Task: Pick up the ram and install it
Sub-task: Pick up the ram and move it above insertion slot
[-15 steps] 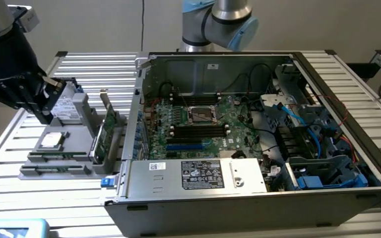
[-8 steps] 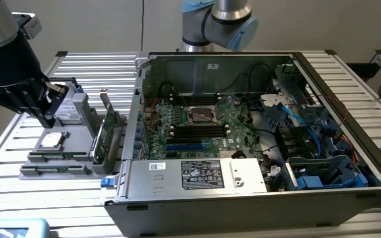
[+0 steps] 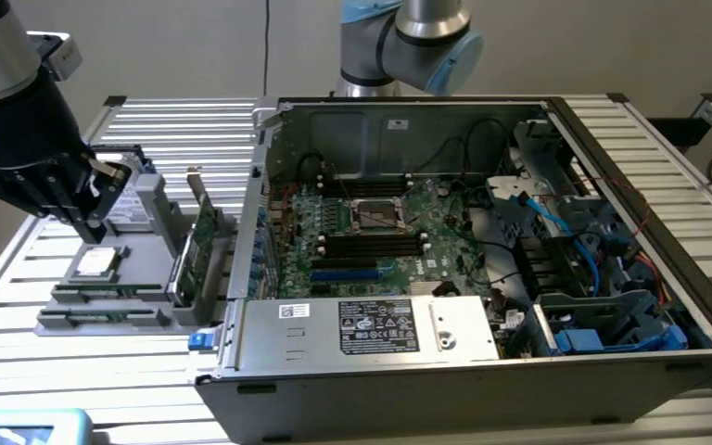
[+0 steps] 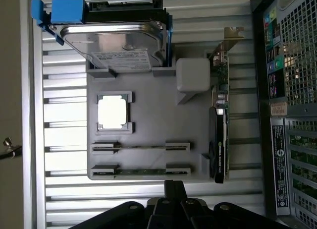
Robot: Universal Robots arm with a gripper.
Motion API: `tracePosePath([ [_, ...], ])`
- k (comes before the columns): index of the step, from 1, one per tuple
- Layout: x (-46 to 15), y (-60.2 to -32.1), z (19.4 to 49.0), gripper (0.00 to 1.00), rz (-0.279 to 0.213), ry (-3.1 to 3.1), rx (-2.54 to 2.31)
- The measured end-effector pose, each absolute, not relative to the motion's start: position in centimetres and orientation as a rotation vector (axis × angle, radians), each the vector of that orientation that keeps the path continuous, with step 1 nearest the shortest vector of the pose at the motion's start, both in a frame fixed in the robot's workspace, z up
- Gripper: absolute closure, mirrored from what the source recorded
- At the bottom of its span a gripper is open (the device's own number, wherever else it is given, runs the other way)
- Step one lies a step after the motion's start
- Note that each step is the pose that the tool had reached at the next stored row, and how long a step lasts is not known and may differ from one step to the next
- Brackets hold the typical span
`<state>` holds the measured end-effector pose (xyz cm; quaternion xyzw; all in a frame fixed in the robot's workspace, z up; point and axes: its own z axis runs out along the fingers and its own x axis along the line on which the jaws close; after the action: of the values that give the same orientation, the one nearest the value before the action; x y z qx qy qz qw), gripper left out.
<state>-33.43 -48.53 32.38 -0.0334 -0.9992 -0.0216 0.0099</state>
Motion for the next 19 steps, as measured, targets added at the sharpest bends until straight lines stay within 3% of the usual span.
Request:
tracePosePath([
  [19, -33.49, -48.40, 32.30, 0.89, -0.060, -3.116, 0.196],
])
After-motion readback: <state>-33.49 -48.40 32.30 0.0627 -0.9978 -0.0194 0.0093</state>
